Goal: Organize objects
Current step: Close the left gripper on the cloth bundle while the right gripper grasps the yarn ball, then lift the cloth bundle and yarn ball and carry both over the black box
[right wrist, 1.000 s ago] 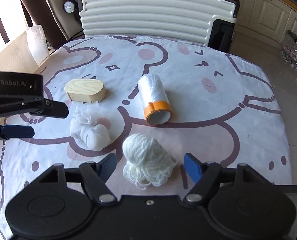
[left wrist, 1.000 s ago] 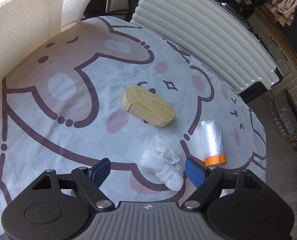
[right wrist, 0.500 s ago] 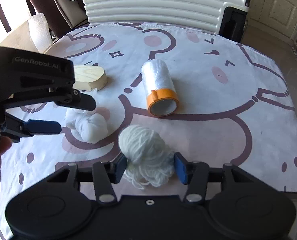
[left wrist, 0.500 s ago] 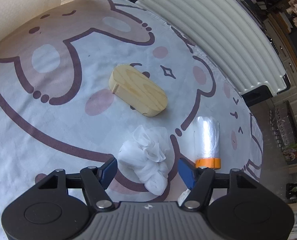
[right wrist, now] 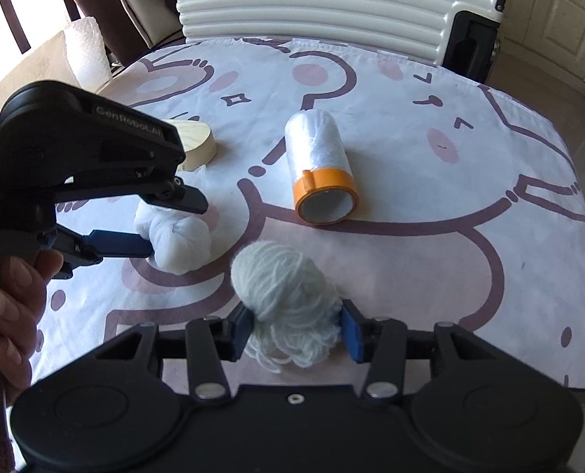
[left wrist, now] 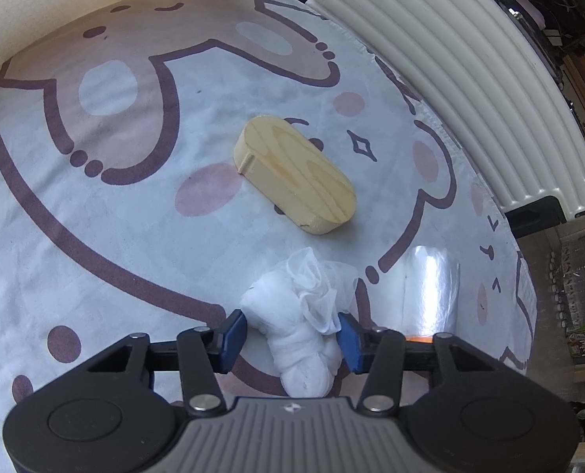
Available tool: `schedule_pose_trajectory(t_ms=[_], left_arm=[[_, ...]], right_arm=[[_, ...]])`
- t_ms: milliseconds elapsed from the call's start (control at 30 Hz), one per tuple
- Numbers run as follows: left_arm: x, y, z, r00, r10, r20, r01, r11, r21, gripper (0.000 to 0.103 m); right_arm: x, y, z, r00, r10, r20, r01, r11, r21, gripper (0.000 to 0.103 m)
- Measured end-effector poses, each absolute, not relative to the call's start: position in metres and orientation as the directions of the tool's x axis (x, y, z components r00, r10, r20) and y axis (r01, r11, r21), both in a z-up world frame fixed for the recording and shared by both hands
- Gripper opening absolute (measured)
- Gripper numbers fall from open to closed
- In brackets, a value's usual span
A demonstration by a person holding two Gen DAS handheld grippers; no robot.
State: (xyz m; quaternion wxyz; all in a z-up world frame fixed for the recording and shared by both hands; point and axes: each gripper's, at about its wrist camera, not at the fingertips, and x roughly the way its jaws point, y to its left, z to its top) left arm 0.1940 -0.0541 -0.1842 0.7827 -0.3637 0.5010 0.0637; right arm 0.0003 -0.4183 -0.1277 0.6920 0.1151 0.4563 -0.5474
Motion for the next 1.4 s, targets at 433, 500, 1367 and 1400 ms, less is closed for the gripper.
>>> schedule_pose_trajectory(t_ms=[433, 500, 1367, 1400], left_arm=[[0.194, -0.056, -0.175, 0.456, -0.240, -0.857, -0.353, 0.835, -0.422, 0.032], [0.192, -0.055, -0.172, 0.456, -0.235, -0.859, -0.338, 0.847, -0.411, 0.031], [0.150, -0.057, -0.102, 0.566, -0.121, -0.815, -0.064, 0.980, -0.190, 0.031], [0.147, -0.057, -0.100, 0.570, -0.119, -0.813, -0.057, 0.981, -0.183, 0.031]], right_arm=[[-0.003, -0.421, -0.121, -0.014, -0.634, -0.773, 0.911, 0.310, -0.271, 0.039], [-0.002, -0.418, -0.118, -0.017, -0.636, -0.771, 0.913, 0.306, -0.272, 0.039], [-0.006, -0.374, -0.066, -0.073, -0.742, -0.666, 0.954, 0.142, -0.263, 0.038], [-0.005, -0.372, -0.064, -0.077, -0.746, -0.662, 0.954, 0.139, -0.267, 0.038]])
